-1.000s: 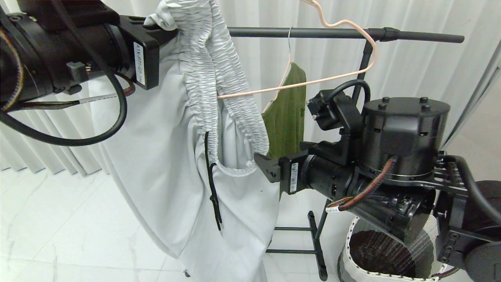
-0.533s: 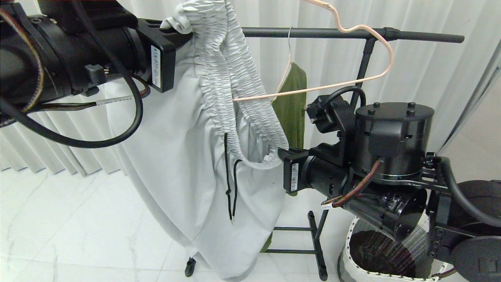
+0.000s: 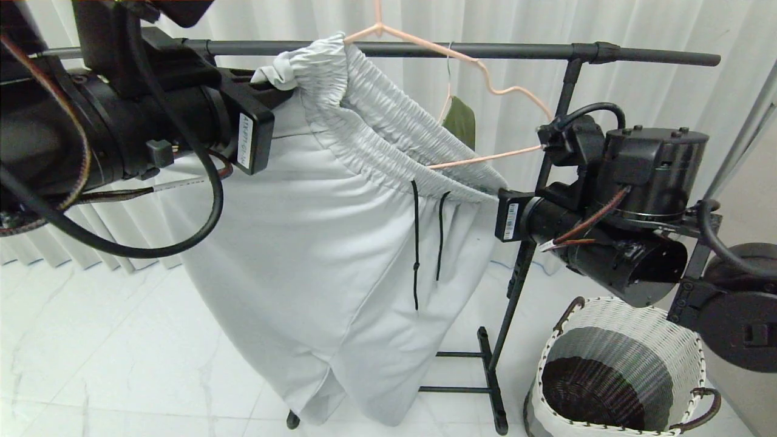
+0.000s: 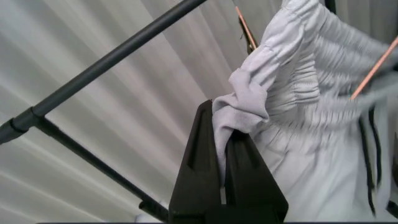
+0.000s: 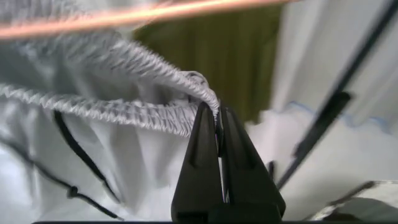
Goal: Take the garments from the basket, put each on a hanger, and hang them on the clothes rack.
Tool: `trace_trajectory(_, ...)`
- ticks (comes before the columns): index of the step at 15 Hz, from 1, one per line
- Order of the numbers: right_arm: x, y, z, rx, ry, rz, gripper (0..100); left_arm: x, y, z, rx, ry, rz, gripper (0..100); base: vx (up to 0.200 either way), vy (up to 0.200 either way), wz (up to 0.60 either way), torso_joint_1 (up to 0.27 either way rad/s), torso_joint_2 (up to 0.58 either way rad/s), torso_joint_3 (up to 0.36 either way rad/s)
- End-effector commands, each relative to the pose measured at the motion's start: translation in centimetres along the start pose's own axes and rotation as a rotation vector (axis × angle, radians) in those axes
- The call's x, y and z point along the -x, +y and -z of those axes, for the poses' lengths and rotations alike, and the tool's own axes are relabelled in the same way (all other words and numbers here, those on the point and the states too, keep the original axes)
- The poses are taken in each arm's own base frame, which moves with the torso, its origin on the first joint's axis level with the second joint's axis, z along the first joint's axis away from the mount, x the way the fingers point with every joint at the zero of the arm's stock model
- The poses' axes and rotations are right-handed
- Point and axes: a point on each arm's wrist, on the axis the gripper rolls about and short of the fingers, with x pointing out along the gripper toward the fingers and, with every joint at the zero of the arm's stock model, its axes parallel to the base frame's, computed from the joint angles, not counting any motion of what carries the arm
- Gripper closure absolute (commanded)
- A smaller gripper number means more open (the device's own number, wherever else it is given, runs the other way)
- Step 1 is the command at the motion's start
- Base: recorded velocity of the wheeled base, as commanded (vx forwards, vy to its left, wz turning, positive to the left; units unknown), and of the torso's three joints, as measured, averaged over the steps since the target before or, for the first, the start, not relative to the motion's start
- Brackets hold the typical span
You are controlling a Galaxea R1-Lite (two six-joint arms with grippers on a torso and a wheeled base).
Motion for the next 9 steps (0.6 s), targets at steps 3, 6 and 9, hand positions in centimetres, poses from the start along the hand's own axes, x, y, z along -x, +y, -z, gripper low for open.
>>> trace_trajectory(3,-0.6,-3.2,-1.4,-0.01,-0.042,0.101,100,1.0,0.1,1.2,-0.059,0.036,-0.006,100,0.0,0.0,0.0,0.0,0.0,0.0)
trace_trajectory(6,-0.7,-3.9,-1.8,0.005,-0.069,0.115,100,1.3,0.0,1.8,-0.073,0.054,-0.005,100,0.0,0.0,0.0,0.0,0.0,0.0)
trace_trajectory(9,-0.6,-3.9,-2.2,0.021,-0.09,0.106,100,2.0,-0.1,2.7,-0.121,0.086,-0.003,100,0.0,0.0,0.0,0.0,0.0,0.0)
